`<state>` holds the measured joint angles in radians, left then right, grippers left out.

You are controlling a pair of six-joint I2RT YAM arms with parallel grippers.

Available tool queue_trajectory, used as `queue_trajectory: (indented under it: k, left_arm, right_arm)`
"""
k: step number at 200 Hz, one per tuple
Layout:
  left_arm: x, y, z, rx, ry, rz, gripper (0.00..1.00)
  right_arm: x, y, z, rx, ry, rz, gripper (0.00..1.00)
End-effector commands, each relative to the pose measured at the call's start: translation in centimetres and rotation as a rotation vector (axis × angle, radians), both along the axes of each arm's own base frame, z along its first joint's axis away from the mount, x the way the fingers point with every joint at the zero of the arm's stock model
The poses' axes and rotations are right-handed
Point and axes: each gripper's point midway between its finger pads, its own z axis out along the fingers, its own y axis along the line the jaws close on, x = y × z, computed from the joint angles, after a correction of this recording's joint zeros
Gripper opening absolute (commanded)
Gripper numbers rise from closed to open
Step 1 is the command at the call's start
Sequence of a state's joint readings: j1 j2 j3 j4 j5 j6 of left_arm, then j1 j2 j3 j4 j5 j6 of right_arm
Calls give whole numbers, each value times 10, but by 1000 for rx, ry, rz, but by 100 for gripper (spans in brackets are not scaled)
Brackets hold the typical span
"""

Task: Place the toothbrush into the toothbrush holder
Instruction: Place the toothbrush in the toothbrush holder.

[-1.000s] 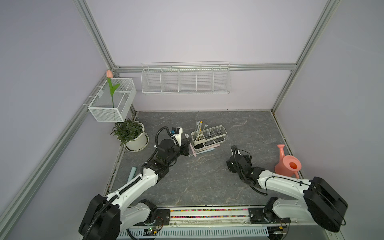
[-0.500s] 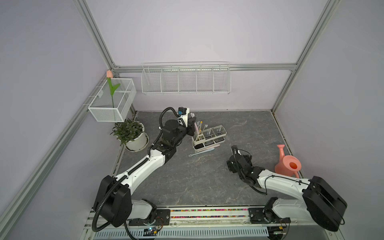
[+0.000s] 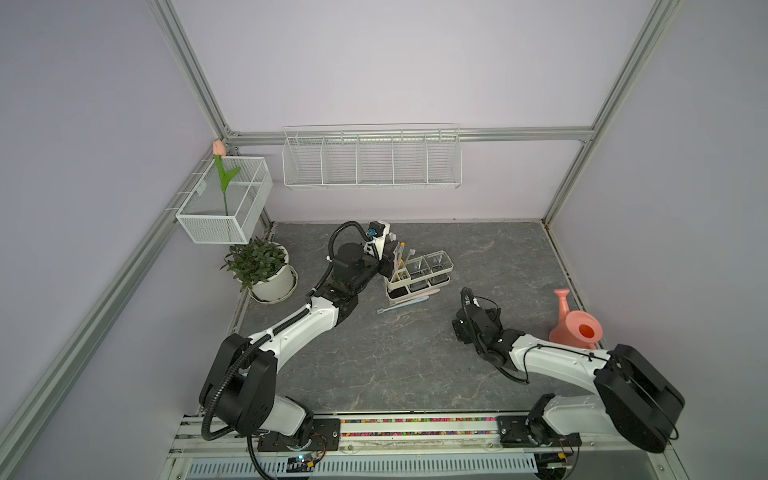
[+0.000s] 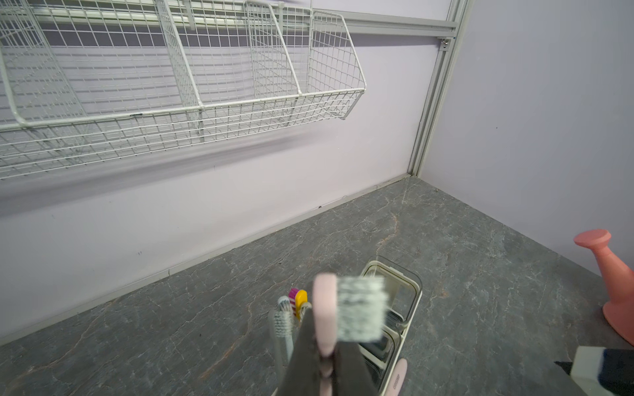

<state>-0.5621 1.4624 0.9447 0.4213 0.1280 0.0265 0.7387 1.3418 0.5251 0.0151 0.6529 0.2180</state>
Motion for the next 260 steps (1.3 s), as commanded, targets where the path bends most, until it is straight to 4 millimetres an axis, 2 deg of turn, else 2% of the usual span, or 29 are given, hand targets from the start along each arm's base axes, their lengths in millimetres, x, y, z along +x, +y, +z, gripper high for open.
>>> queue_trajectory:
  k: [1,42,106,202,260]
  left_arm:
    - [2,-2,5,14,-40,-11,0]
    - [-1,-1,0,15,-38,-5,0]
    - [-6,-11,-16,63,-33,-26,0]
    - [-11,-14,-50,125,10,-13,0]
    - [-12,-8,-47,136,-5,10,0]
  right_arm:
    - [2,0,0,12,12,-18,89]
    - [2,-2,1,16,9,-23,89]
    - [2,-2,0,16,16,-24,89]
    - [2,-2,-2,15,22,-26,89]
    - [2,-3,-2,17,25,-28,89]
